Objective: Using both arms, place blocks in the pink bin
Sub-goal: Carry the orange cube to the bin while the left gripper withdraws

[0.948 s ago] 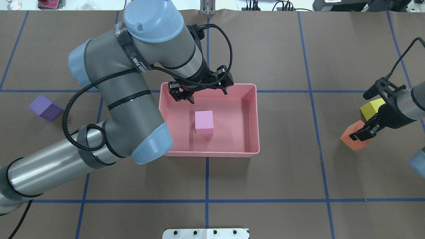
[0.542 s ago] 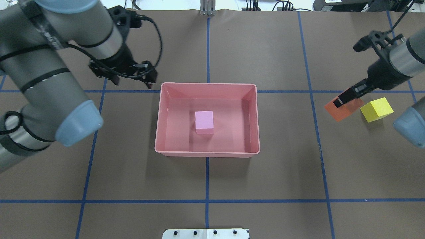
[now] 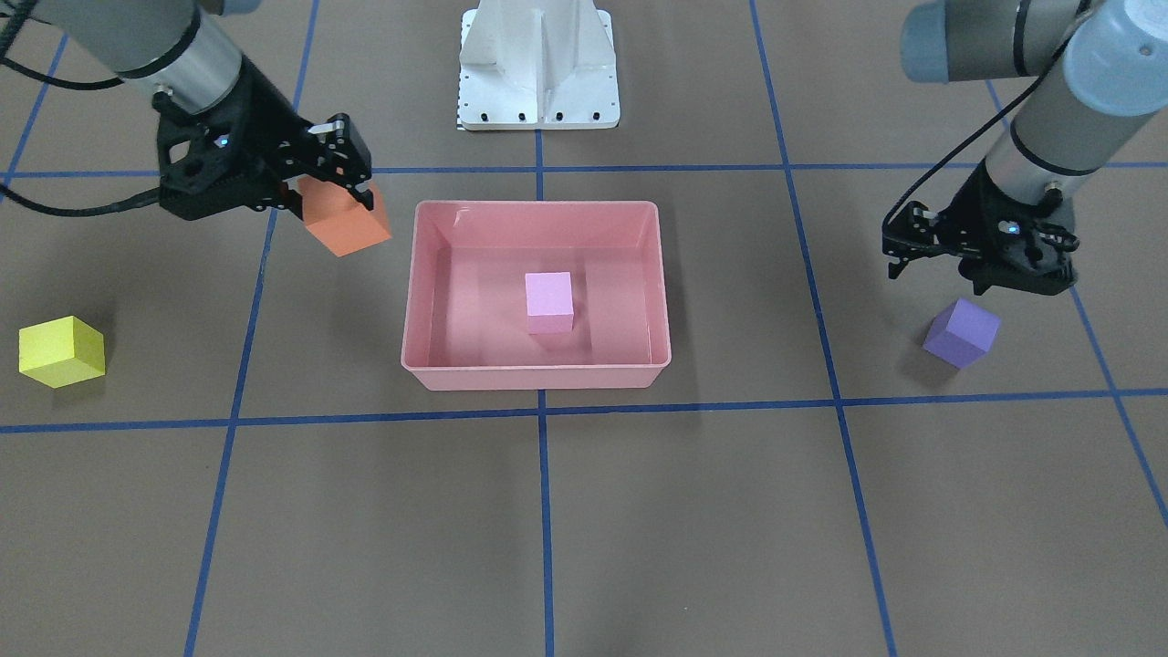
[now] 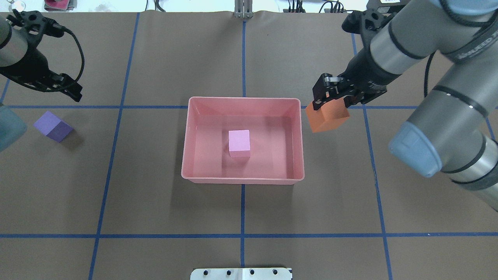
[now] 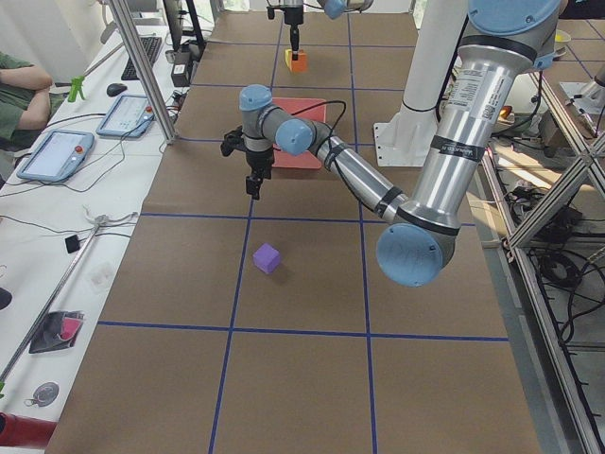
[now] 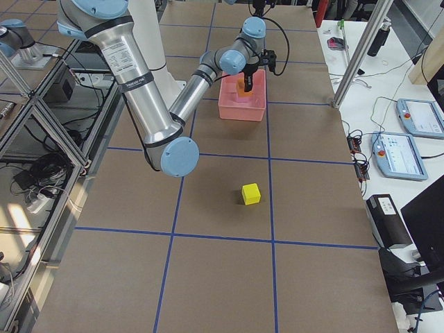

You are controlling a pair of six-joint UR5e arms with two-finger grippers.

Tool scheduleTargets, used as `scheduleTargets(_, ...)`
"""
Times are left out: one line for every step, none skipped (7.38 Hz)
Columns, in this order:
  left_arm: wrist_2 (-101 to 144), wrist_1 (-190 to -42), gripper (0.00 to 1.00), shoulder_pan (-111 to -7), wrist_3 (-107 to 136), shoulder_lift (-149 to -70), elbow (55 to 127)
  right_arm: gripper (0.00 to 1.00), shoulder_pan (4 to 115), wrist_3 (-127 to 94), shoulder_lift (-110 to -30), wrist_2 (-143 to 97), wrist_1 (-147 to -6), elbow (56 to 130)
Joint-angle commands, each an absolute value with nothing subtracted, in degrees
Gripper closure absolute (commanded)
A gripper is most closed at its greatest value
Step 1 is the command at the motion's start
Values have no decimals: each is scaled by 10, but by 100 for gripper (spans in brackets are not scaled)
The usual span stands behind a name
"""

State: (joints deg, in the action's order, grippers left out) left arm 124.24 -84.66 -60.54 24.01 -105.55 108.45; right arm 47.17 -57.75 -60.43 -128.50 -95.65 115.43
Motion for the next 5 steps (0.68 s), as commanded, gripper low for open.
scheduleTargets(1247, -947, 0, -621, 168, -1027, 1015, 100, 375, -649, -591, -1182, -960, 1153)
scheduleTargets(1247, -960, 0, -622, 114, -1027, 993, 100, 353, -665, -591, -1153, -960, 1151)
scheduleTargets(1247, -962, 0, -622, 109, -1022, 992, 100, 340, -667, -596, -1146, -961, 1148)
scheduleTargets(1247, -962, 0, -622, 91, -1016, 991, 100, 335, -667, -592, -1143, -960, 1141)
scheduleTargets(1247, -963, 0, -627, 60, -1016, 977, 100, 332, -667, -583, -1138, -958, 1129)
